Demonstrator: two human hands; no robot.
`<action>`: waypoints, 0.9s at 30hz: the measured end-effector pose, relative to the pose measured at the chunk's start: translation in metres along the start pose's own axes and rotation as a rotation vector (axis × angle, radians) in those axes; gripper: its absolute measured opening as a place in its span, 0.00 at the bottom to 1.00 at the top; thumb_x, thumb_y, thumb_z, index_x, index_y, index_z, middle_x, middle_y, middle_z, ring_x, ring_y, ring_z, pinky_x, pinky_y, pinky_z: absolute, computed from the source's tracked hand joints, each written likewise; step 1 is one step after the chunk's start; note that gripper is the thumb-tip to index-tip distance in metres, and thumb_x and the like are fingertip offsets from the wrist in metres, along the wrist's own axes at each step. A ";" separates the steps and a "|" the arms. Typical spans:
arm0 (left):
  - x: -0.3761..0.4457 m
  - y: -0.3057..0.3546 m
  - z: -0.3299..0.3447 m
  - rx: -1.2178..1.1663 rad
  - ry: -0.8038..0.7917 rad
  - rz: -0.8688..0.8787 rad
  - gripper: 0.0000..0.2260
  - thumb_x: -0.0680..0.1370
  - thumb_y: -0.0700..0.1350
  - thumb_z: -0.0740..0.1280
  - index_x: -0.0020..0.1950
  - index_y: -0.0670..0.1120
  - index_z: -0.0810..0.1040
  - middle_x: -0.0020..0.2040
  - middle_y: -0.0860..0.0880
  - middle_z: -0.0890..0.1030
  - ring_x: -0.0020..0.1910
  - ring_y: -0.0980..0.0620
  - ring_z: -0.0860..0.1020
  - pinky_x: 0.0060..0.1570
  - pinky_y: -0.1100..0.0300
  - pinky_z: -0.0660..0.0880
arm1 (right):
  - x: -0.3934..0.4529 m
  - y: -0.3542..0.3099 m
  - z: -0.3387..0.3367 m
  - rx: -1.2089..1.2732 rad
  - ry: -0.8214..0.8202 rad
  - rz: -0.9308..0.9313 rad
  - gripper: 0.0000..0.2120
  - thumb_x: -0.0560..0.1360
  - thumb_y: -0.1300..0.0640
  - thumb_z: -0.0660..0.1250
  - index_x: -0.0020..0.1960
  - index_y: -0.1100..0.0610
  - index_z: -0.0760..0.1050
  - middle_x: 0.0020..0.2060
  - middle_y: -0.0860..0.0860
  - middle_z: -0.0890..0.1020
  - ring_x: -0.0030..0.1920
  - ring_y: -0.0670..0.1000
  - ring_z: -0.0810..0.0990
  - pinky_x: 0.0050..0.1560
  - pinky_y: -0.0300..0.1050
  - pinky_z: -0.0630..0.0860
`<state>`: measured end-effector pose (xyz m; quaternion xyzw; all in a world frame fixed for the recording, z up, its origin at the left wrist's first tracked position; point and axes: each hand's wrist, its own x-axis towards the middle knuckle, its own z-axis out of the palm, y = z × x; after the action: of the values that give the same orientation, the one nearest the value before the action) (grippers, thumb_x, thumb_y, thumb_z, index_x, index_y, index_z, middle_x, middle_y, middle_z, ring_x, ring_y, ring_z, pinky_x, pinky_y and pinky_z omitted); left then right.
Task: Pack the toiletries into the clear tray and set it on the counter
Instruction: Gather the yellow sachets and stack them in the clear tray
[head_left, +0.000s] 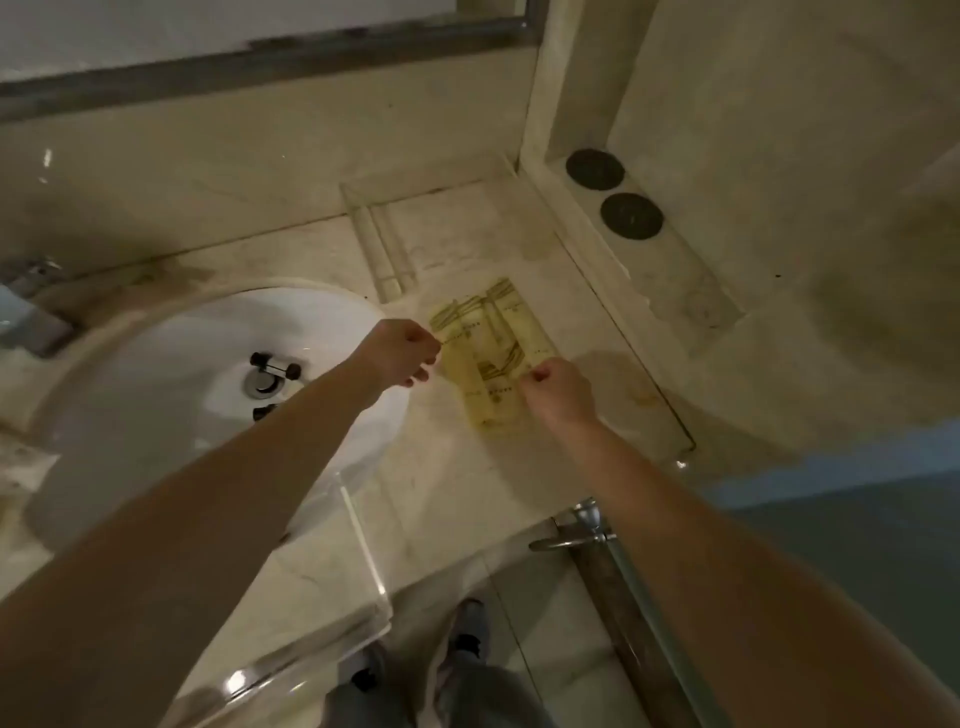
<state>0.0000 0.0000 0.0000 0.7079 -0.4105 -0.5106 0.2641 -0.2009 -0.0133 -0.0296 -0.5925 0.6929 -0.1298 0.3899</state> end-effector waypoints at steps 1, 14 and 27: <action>0.012 0.004 0.006 0.036 0.027 0.011 0.04 0.77 0.41 0.65 0.49 0.41 0.78 0.44 0.44 0.79 0.35 0.50 0.77 0.37 0.58 0.74 | 0.008 -0.001 0.001 0.007 0.012 -0.002 0.09 0.76 0.54 0.64 0.51 0.57 0.78 0.43 0.52 0.80 0.43 0.52 0.78 0.41 0.41 0.70; 0.109 0.016 0.057 0.718 0.111 0.178 0.27 0.73 0.46 0.70 0.70 0.46 0.67 0.65 0.46 0.67 0.57 0.44 0.75 0.51 0.57 0.72 | 0.099 -0.010 0.047 -0.090 0.120 -0.007 0.13 0.73 0.50 0.64 0.52 0.57 0.77 0.48 0.54 0.81 0.45 0.56 0.80 0.45 0.53 0.80; 0.112 0.011 0.021 0.174 0.311 0.039 0.07 0.72 0.41 0.72 0.38 0.43 0.76 0.33 0.51 0.74 0.33 0.53 0.73 0.36 0.59 0.71 | 0.109 -0.007 0.025 0.442 0.055 0.178 0.04 0.71 0.62 0.64 0.45 0.57 0.73 0.43 0.55 0.80 0.40 0.53 0.78 0.40 0.49 0.77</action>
<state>-0.0071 -0.0999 -0.0549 0.7902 -0.4211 -0.3525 0.2721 -0.1785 -0.1087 -0.0838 -0.4255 0.7076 -0.2594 0.5009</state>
